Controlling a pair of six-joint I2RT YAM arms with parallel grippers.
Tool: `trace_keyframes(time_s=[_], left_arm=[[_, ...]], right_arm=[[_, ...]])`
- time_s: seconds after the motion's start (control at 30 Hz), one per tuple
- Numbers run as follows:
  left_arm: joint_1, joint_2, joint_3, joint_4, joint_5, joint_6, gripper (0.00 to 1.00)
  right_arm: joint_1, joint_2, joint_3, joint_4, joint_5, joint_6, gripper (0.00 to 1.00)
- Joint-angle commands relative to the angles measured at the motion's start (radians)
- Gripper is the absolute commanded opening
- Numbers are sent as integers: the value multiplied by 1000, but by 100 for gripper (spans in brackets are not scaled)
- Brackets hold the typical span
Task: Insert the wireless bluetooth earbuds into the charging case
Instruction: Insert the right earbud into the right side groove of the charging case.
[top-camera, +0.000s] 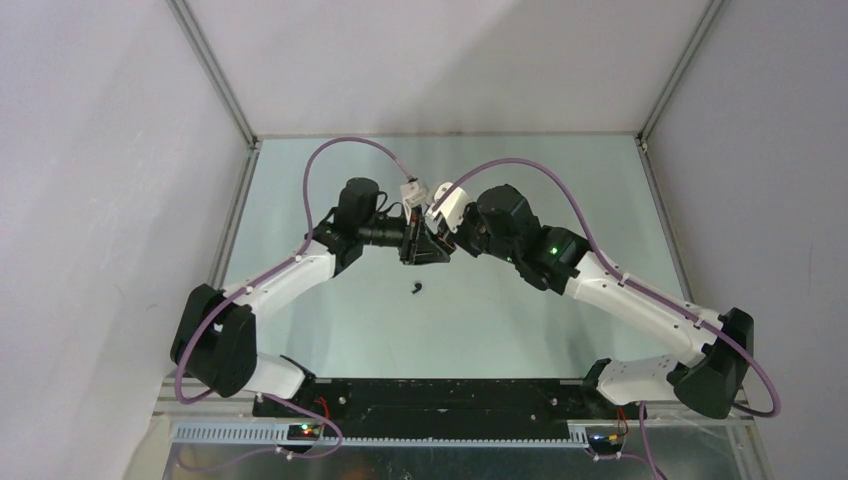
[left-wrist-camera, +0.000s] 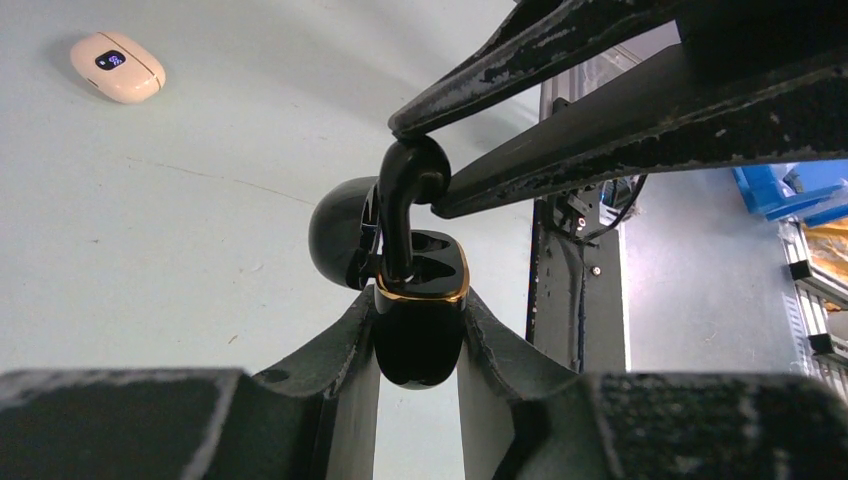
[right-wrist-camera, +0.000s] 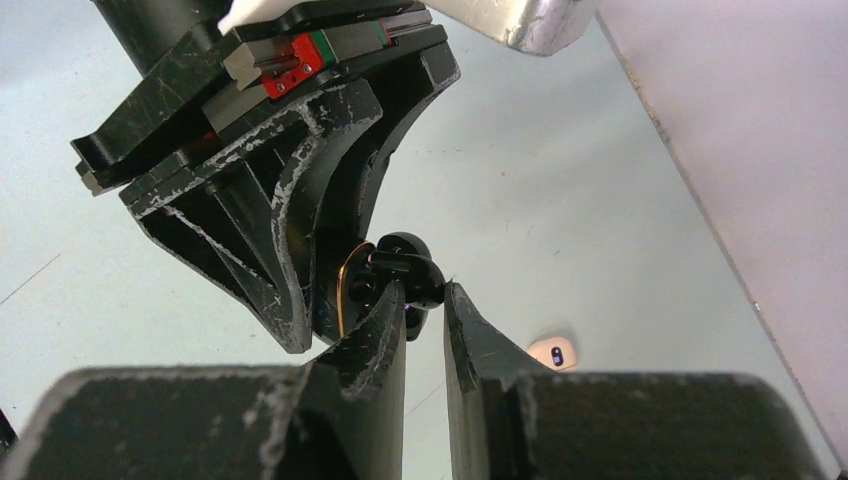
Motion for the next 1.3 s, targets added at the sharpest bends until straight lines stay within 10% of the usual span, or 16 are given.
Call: trace_keyframes(time_s=[0.0, 0.73, 1.27], left_arm=[[8, -16, 6, 54, 18, -14, 0], [30, -43, -3, 66, 26, -19, 0], [79, -91, 14, -6, 35, 54, 0]], right_arm=[[15, -16, 4, -3, -51, 30, 0], [7, 6, 4, -23, -111, 136, 3], [-88, -78, 121, -122, -269, 26, 46]])
